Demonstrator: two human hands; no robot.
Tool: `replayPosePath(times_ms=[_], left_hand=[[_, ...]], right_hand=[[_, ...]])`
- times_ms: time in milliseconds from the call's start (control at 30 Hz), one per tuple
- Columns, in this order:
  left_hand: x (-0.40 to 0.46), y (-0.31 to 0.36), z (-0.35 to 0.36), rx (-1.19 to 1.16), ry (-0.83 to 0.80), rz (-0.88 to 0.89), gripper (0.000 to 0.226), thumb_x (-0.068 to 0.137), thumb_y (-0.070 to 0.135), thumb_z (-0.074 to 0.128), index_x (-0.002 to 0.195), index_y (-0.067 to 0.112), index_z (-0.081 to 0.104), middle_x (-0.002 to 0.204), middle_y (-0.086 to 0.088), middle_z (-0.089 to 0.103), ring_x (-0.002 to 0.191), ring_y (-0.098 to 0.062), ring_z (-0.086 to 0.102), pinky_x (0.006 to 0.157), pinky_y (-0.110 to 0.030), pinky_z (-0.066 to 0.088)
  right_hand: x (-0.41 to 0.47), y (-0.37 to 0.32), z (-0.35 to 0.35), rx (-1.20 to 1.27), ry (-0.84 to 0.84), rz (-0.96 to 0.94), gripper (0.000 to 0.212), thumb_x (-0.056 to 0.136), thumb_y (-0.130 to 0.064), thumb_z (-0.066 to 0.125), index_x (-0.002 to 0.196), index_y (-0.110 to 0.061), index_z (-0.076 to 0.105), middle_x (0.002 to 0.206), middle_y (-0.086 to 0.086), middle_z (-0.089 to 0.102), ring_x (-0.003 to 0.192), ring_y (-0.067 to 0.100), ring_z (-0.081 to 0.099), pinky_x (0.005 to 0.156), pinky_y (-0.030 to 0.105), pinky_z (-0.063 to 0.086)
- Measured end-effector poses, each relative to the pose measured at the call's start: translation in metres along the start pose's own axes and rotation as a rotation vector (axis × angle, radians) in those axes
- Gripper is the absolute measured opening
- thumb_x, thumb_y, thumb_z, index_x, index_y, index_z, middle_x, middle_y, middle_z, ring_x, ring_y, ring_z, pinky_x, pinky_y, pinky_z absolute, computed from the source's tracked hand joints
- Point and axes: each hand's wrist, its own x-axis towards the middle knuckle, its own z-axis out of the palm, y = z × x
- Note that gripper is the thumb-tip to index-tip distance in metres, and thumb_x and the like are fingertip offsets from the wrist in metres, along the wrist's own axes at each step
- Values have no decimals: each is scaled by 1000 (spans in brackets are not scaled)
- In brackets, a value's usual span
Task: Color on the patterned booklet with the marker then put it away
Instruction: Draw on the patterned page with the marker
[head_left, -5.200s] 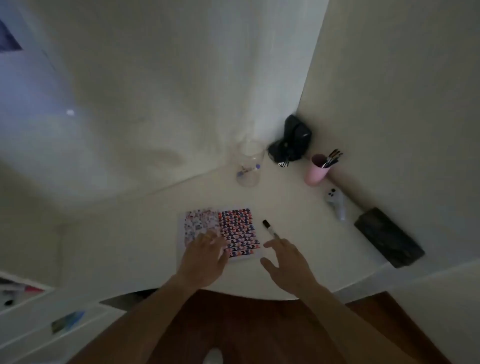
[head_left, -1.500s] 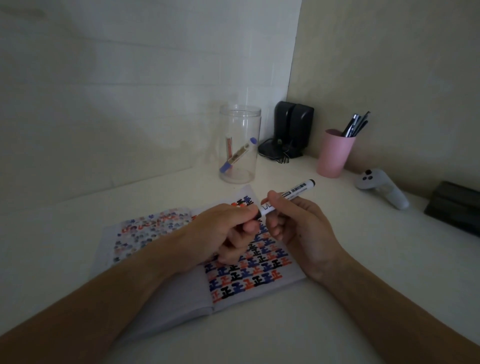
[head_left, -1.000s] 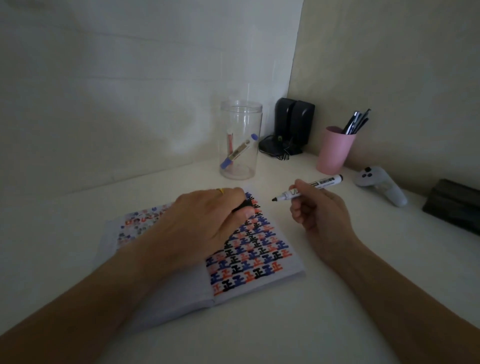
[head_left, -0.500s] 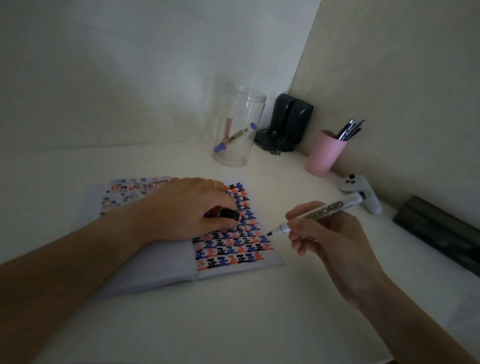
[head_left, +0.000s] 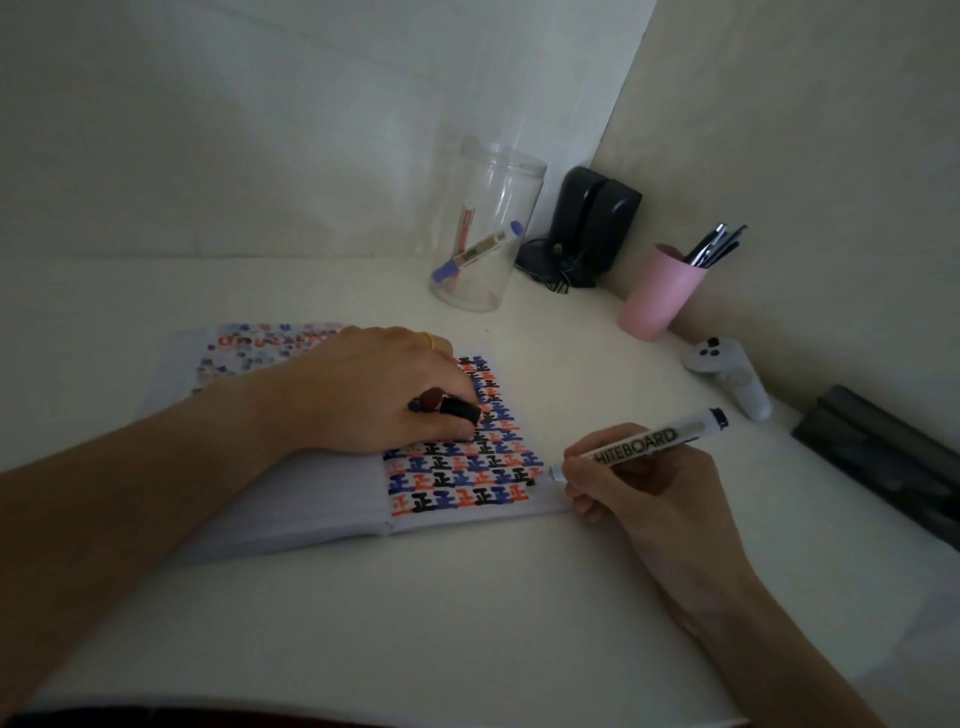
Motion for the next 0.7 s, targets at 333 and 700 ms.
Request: replayPosePath(times_ms=[333,700], left_hand=[[0,2,-2,8,-11,6,39,90,69,44,114,46,64,93,20,57,82,-2,57,70,-30,48],[0,2,-1,9,-13,-8,39,89,71,43,113,48,63,94,19,57,83,-1,57,71,-35,51]], right_hand=[[1,2,0,0,19,-2,3,80,0,77,78,-2,75,62,11,70,56,19,62,57,30,53],[1,3,-2,-14,-4,-20,6,80,2,75,75,-3,73,61,9,69,55,16,61,55,25,51]])
